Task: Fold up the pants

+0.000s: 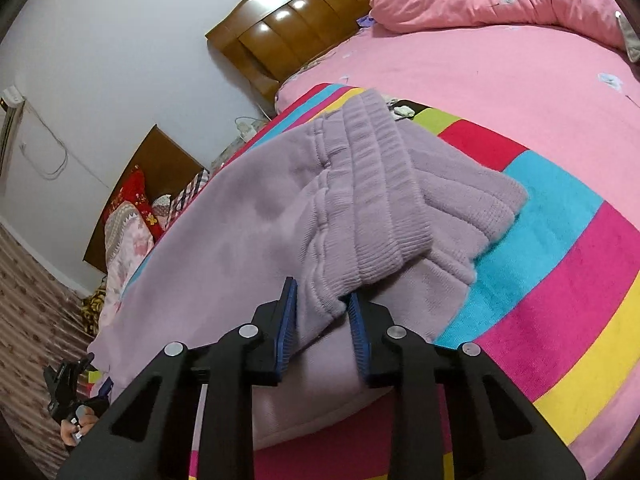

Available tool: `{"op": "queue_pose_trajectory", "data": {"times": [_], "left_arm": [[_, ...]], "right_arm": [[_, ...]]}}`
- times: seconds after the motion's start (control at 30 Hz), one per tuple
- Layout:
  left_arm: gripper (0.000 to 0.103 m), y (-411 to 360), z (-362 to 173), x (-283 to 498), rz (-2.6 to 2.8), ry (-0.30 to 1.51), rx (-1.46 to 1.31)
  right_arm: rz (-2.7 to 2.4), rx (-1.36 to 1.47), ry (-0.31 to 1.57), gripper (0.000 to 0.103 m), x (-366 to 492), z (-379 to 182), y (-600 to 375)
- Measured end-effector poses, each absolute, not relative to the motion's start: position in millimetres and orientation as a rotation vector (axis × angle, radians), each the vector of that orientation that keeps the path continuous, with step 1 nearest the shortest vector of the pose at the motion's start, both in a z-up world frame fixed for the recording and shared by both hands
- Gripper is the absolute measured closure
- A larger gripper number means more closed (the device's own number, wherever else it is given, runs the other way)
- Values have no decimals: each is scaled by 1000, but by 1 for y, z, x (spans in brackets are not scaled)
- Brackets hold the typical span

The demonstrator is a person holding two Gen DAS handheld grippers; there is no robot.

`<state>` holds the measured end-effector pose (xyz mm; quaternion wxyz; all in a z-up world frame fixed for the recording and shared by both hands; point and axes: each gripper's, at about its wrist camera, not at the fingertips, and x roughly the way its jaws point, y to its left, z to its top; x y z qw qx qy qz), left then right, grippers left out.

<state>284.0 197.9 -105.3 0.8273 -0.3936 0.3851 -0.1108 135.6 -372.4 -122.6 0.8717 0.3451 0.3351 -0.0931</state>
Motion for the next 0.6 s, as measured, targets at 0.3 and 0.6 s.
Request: {"op": "queue_pose_trajectory", "data": {"times": [0.3,0.6], "left_arm": [[99,189,-110,308,-266,882,-771],[23,200,-106,286,-242,883,-910]], "right_arm": [[-202,720,688,82,133,-123,-372],[-184,740,689,83,131,-125,-381]]}}
